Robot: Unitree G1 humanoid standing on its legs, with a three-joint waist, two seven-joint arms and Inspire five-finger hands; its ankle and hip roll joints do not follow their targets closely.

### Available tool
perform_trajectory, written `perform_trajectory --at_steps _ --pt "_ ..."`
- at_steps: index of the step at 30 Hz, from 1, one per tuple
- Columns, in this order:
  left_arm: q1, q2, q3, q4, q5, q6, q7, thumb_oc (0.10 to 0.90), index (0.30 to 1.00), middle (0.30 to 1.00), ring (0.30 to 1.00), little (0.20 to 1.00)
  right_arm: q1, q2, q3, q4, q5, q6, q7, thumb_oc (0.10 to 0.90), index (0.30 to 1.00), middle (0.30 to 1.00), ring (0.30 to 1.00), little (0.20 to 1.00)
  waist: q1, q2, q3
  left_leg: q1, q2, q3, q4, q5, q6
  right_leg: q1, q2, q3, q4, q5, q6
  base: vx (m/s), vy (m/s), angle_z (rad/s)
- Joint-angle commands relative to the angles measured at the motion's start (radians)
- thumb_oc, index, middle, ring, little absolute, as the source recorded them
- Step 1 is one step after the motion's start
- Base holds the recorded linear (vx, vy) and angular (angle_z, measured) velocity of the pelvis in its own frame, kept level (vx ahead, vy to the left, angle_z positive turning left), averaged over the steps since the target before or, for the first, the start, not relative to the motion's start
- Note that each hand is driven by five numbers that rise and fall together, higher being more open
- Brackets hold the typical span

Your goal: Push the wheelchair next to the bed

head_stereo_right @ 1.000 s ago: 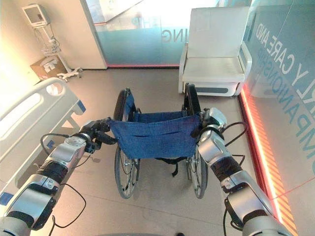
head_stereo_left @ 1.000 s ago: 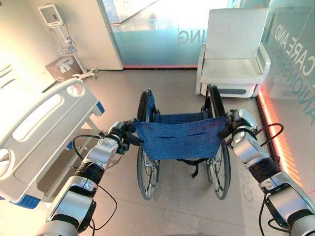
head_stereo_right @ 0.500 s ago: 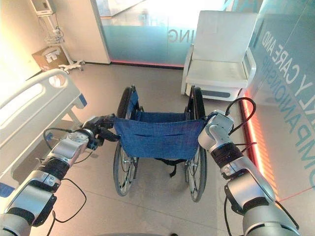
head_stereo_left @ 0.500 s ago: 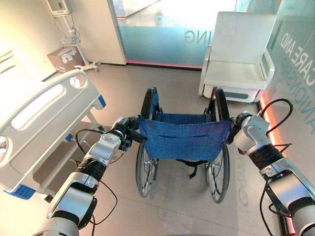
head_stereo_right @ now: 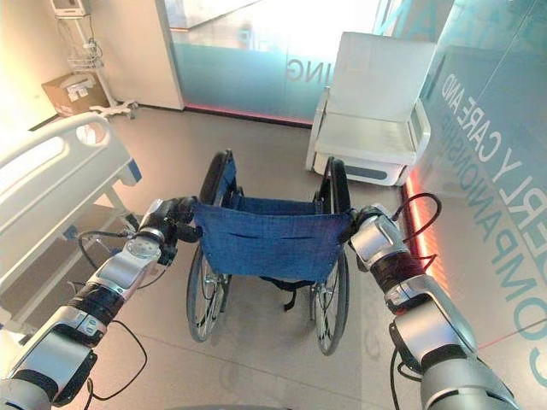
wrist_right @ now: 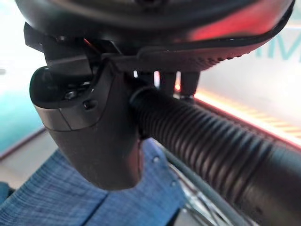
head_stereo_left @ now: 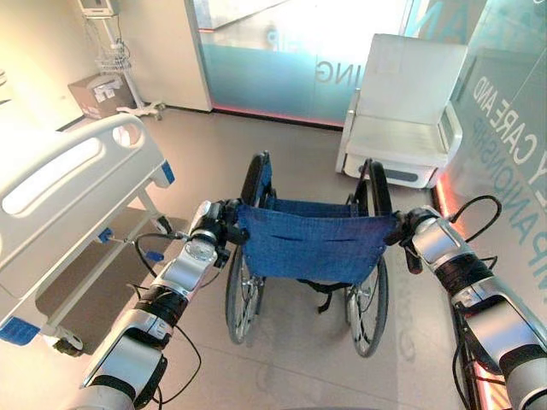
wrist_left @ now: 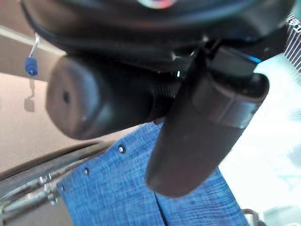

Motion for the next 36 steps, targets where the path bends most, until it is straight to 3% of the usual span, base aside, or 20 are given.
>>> perform_trajectory --at_steps 1,8,16,27,30,32,33,34,35,36 --pt "0.119 0.11 0.025 0.044 0.125 -0.088 -0.03 0.4 0.3 0.3 0.3 0.3 0.198 -0.044 0.027 0.112 0.006 -0.101 -0.08 0.4 0.3 0.3 0.3 0.3 0.025 -0.016 0.004 -0.021 -0.112 0.047 0.003 -0.05 0.016 0.029 -0.009 0.045 0.011 -0.046 0.041 0.0 0.0 0.0" --pt "0.176 0.103 0.037 -0.003 0.147 -0.116 -0.032 0.4 0.3 0.3 0.3 0.3 0.296 -0.037 -0.007 0.056 -0.035 -0.176 -0.167 0.4 0.3 0.3 0.3 0.3 0.014 -0.002 0.006 -0.017 -0.109 0.057 0.003 -0.055 0.018 0.026 -0.011 0.054 0.01 -0.045 0.045 0.0 0.0 0.0" --pt "0.186 0.085 0.031 -0.015 0.152 -0.114 -0.034 0.4 0.3 0.3 0.3 0.3 0.292 -0.039 -0.012 0.005 -0.078 -0.245 -0.216 0.4 0.3 0.3 0.3 0.3 0.007 0.008 0.01 -0.013 -0.107 0.063 0.003 -0.056 0.016 0.028 -0.01 0.061 0.011 -0.045 0.048 0.03 0.004 0.0" --pt "0.109 0.082 0.012 0.031 0.083 -0.086 -0.05 0.4 0.3 0.3 0.3 0.3 0.202 -0.077 0.027 -0.023 -0.059 -0.283 -0.104 0.4 0.3 0.3 0.3 0.3 0.0 0.002 0.003 -0.005 -0.113 0.079 0.01 -0.064 0.027 0.023 -0.032 0.058 0.048 -0.058 0.058 0.09 0.05 0.0" --pt "0.07 0.086 0.011 0.046 0.062 -0.061 -0.058 0.4 0.3 0.3 0.3 0.3 0.159 -0.077 0.042 0.027 -0.01 -0.293 -0.112 0.4 0.3 0.3 0.3 0.3 0.006 0.007 0.008 -0.005 -0.116 0.079 0.017 -0.066 0.04 -0.001 -0.048 0.055 0.133 -0.088 0.066 0.12 0.112 -0.04" --pt "0.048 0.099 0.008 0.054 0.045 -0.056 -0.057 0.4 0.3 0.3 0.3 0.3 0.131 -0.066 0.042 0.062 -0.01 -0.306 -0.127 0.4 0.3 0.3 0.3 0.3 0.006 0.016 0.021 -0.009 -0.111 0.096 0.023 -0.062 0.052 -0.051 -0.057 0.037 0.29 -0.099 0.077 0.06 0.097 -0.12" --pt "0.035 0.106 0.006 0.058 0.04 -0.057 -0.057 0.4 0.3 0.3 0.3 0.3 0.119 -0.068 0.041 0.075 -0.007 -0.315 -0.142 0.4 0.3 0.3 0.3 0.3 0.006 0.025 0.034 -0.018 -0.105 0.11 0.032 -0.055 0.054 -0.112 -0.065 0.026 0.435 -0.089 0.091 0.07 0.078 -0.13" --pt "0.026 0.115 0.0 0.056 0.032 -0.056 -0.055 0.4 0.3 0.3 0.3 0.3 0.116 -0.078 0.039 0.072 0.001 -0.315 -0.152 0.4 0.3 0.3 0.3 0.3 0.002 0.03 0.051 -0.022 -0.1 0.107 0.045 -0.053 0.048 -0.156 -0.066 0.025 0.512 -0.058 0.101 0.13 0.03 -0.1" --pt "0.017 0.116 -0.009 0.061 0.02 -0.063 -0.046 0.4 0.3 0.3 0.3 0.3 0.113 -0.097 0.035 0.073 0.009 -0.329 -0.163 0.4 0.3 0.3 0.3 0.3 -0.005 0.023 0.091 -0.018 -0.108 0.093 0.074 -0.07 0.044 -0.241 -0.096 0.031 0.575 0.048 0.113 0.18 -0.05 -0.17" --pt "0.012 0.11 -0.01 0.067 0.017 -0.064 -0.044 0.4 0.3 0.3 0.3 0.3 0.112 -0.101 0.033 0.078 0.01 -0.341 -0.169 0.4 0.3 0.3 0.3 0.3 -0.011 0.017 0.109 -0.004 -0.113 0.081 0.082 -0.082 0.039 -0.267 -0.113 0.031 0.542 0.092 0.115 0.19 -0.079 -0.12"
